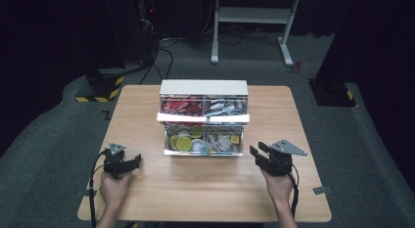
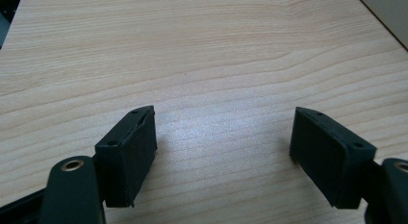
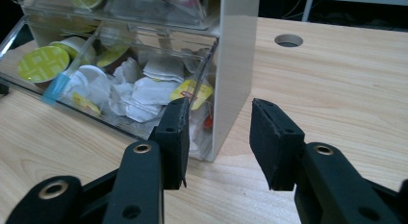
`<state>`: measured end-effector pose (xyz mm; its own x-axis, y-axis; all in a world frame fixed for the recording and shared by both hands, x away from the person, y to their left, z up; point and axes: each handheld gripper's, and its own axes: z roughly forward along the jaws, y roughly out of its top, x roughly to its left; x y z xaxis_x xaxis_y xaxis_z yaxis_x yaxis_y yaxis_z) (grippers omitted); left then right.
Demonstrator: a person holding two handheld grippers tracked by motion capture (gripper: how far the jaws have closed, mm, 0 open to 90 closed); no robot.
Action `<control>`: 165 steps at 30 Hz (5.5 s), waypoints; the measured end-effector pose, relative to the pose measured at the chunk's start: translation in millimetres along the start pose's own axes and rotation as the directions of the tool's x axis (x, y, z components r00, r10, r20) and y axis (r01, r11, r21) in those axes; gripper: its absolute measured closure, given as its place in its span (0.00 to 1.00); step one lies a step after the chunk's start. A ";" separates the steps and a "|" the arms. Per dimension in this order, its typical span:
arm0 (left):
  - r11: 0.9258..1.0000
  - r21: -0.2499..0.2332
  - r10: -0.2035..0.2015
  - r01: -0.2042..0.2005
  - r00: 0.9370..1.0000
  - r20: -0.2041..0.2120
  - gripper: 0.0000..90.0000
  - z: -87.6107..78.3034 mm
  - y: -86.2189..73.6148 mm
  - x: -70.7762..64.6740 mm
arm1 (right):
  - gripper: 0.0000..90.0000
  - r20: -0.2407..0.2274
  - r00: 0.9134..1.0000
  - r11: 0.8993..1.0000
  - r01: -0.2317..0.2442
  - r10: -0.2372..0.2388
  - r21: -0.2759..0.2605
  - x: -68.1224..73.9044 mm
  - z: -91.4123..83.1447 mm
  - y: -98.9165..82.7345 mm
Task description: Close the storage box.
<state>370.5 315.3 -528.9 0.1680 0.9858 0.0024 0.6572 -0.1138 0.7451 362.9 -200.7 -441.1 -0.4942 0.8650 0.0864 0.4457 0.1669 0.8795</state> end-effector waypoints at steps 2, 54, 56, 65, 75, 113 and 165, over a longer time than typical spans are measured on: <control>1.000 0.001 0.000 0.000 1.000 0.001 0.27 -0.1 0.0 0.1 | 0.65 0.000 1.000 1.000 0.010 -0.010 -0.002 1.4 -1.4 2.1; 1.000 -0.001 -0.001 0.001 1.000 0.004 0.27 0.0 0.0 0.3 | 0.61 -0.090 0.994 0.996 0.060 -0.066 -0.061 19.7 -15.4 57.3; 1.000 -0.001 -0.002 0.002 1.000 0.004 0.27 0.0 0.0 0.3 | 0.61 -0.090 0.993 0.996 0.066 -0.071 -0.062 19.9 -14.9 59.5; 1.000 -0.001 -0.001 0.001 1.000 0.005 0.27 0.0 0.0 0.3 | 0.61 -0.101 0.992 0.994 0.069 -0.077 -0.080 23.4 -16.2 69.1; 1.000 -0.001 -0.001 0.001 1.000 0.005 0.27 0.0 0.0 0.3 | 0.63 -0.094 0.991 0.993 0.085 -0.093 -0.085 26.2 -14.7 78.6; 1.000 0.000 0.003 -0.003 1.000 0.006 0.27 0.2 0.3 0.3 | 0.72 -0.092 0.989 0.993 0.111 -0.115 -0.046 31.5 -5.3 99.9; 1.000 0.005 0.011 -0.012 1.000 0.013 0.27 -0.3 0.1 -1.8 | 0.69 -0.087 0.991 0.992 0.090 -0.097 -0.084 35.4 11.0 135.6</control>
<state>370.0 313.5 -528.6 0.1850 0.9827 0.0023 0.6592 -0.1258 0.7414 414.1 -142.2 -323.9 -0.5983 0.8002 0.0406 0.3354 0.2041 0.9197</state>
